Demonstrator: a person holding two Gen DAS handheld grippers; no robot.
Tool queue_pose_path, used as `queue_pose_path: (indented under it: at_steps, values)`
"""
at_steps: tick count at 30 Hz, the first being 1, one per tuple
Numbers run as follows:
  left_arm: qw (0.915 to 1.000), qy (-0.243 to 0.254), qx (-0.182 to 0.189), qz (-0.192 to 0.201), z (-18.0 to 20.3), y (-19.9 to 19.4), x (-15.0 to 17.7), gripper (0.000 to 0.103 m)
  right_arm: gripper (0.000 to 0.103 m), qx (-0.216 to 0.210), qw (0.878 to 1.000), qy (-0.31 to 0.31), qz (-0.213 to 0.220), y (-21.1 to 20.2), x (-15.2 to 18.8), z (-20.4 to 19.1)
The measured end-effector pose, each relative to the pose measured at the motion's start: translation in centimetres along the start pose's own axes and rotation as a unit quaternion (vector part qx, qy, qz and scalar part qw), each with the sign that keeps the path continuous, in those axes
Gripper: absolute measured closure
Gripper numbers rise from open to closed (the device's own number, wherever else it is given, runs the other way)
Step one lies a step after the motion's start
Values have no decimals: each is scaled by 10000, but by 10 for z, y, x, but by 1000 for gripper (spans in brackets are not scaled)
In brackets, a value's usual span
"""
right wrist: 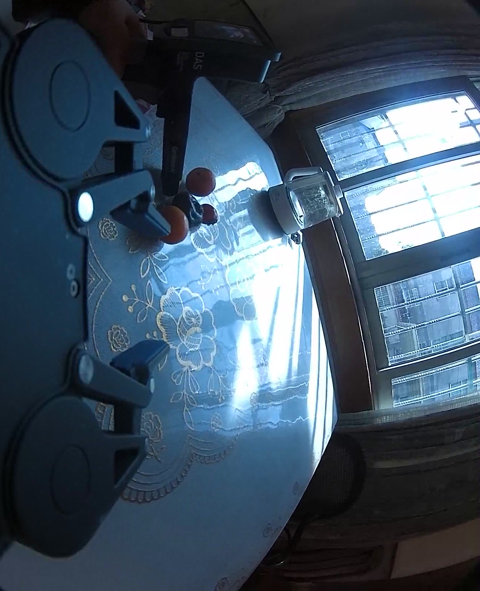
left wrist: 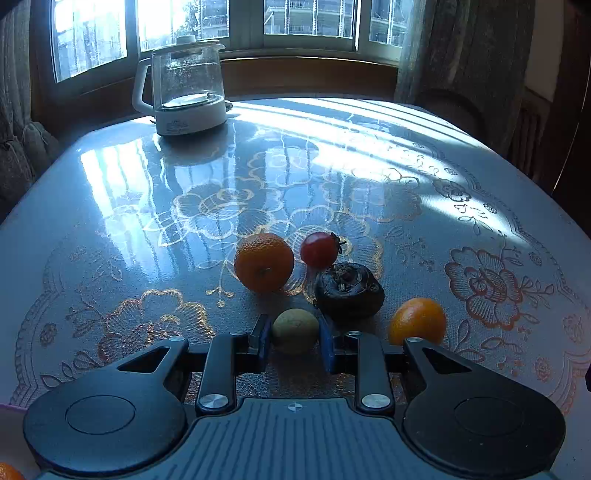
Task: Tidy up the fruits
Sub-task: 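Carry the tan fruit into the box and open the left tool, then grasp the mandarin orange in the cluster with the right tool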
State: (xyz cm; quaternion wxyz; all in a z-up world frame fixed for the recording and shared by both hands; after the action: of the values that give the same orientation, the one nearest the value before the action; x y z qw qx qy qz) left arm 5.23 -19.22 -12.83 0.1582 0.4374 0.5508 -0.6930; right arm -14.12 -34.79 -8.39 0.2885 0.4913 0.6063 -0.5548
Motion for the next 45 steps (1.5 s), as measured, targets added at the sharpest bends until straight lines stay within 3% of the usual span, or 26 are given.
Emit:
queue_pose_path:
  at_steps: [6, 10, 13, 19, 22, 26, 32, 34, 36, 37, 40, 45]
  values:
    - [9997, -100, 68, 202, -8, -29, -9, 75, 41, -16, 10000, -30, 23, -1, -3, -4]
    - [9991, -288, -74, 290, -34, -68, -7, 75, 41, -127, 9998, -110, 81, -2, -9, -12]
    - [9977, -510, -349, 273, -66, -96, 5, 75, 41, -279, 9994, -166, 68, 1, -11, -22]
    - [9871, -1006, -1235, -151, -141, -135, 65, 75, 41, -659, 9973, -320, -60, 12, -7, -45]
    - [9838, -1016, -1471, -103, -160, -144, 84, 75, 41, -785, 9959, -438, -137, 17, -4, -55]
    - [9809, -1341, -1381, -278, -177, -148, 100, 75, 41, -744, 9954, -547, -235, 20, 1, -69]
    - [9849, -1220, -1217, -187, -194, -164, 106, 75, 37, -481, 9968, -627, -156, 16, 7, -88]
    - [9860, -1109, -1224, -206, -198, -166, 106, 69, 35, -404, 9972, -610, -152, 19, 7, -92]
    - [9844, -1196, -1278, -181, -207, -171, 106, 26, 32, -280, 9974, -650, -148, 25, 6, -95]
    - [9834, -1222, -1345, -27, -210, -176, 104, 21, 30, -246, 9972, -691, -121, 28, 4, -97]
    - [9842, -1031, -1400, 320, -213, -187, 95, 16, 26, -123, 9958, -906, -80, 43, -1, -100]
    - [9849, -1128, -1287, 269, -217, -185, 92, 15, 29, 152, 9904, -1350, -271, 83, 0, -98]
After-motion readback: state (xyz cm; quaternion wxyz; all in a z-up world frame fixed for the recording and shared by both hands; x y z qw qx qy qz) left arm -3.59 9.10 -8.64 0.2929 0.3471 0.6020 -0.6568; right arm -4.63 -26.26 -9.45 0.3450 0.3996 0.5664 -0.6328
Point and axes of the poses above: each gripper's, at about its wrist camera, not at the fingertips, and y roughly the way its jaws point, z to its right, x to its underside, the point moved 7 cm from there along y, roughly the way its jaws point, and after that the axes turned 6 degrees about z, right-handed, at the moved point
